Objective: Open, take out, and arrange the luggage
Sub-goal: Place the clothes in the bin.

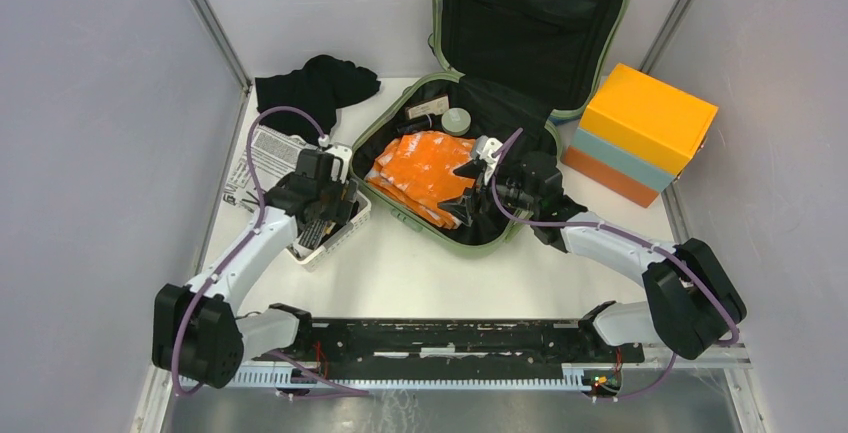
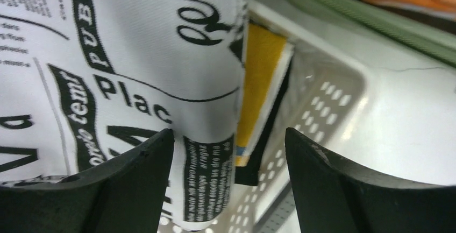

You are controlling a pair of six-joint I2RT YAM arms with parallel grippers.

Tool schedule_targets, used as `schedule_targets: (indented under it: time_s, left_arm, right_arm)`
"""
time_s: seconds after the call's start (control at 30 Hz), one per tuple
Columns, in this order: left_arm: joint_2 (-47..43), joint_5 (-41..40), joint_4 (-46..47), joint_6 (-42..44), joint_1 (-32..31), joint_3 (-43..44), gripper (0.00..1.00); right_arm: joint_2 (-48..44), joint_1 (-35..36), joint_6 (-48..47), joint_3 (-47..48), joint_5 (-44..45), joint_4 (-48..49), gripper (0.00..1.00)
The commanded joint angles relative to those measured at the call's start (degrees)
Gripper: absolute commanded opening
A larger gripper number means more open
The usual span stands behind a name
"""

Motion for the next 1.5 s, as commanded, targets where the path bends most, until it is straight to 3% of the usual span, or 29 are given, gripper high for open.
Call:
schedule_targets:
  time_s: [0.0,0.2,0.33,0.43,0.5,0.63,0.77,0.93,1.03,1.17,1.33,1.47]
  left_arm:
    - [2.06,-11.65,3.77,5.03,-0.73,-0.1,0.79]
    - [2.03,-13.31,6.57,8.38,-0.8,-0.99,0.72]
    - [4.69,-8.98,5.32,9.69,-0.84,-0.27,0.56]
    - [7.19,-4.48,0.79,13.06,-0.76,1.86,0.24]
    - [7.34,-4.03,-2.16,13.88,-0.8,3.3,0.15]
    - [5.26,-6.86,-8.04,15.13,-0.77,4.98,0.11]
    - [1.26,-3.92,-13.63,18.41,-0.79,6.8,0.07]
    - [-0.69,6.13,-17.13,22.91,-1.46,5.62,0.1]
    - [0.77,7.67,-16.4,22.85,-3.24,3.57,0.26]
    - [1.69,2.05,-17.31,20.1,-4.5,5.35,0.48]
    - [-0.34,-1.78,-20.21,13.89,-4.53,13.66,0.57]
    - [-7.82,2.58,-17.13,9.43,-4.53,19.21,0.69]
  right_arm:
    - [0.07,0.26,-0.19,-0.12,-0.95,2.7,0.94]
    - [0.33,0.19,-0.32,-0.08,-0.81,2.7,0.94]
    - [0.25,0.27,-0.49,-0.13,-0.82,2.48,0.94]
    - [-0.04,0.26,-0.89,-0.25,-0.78,2.04,0.94]
    - [-0.29,0.23,-1.15,-0.4,-0.63,1.99,0.94]
    - [-0.37,0.27,-1.24,-0.4,-0.61,1.99,0.94]
    - [-0.07,0.27,-1.16,-0.25,-0.62,1.99,0.94]
    - [0.02,0.27,-1.19,-0.18,-0.52,1.99,0.94]
    - [-0.2,0.25,-1.24,-0.16,-0.59,1.58,0.94]
    - [-1.01,0.26,-1.81,-0.16,-0.11,0.6,0.94]
    - [-1.33,0.27,-3.14,0.79,0.41,-1.19,0.94]
    - [-2.92,0.27,-5.16,1.62,2.24,-3.03,0.94]
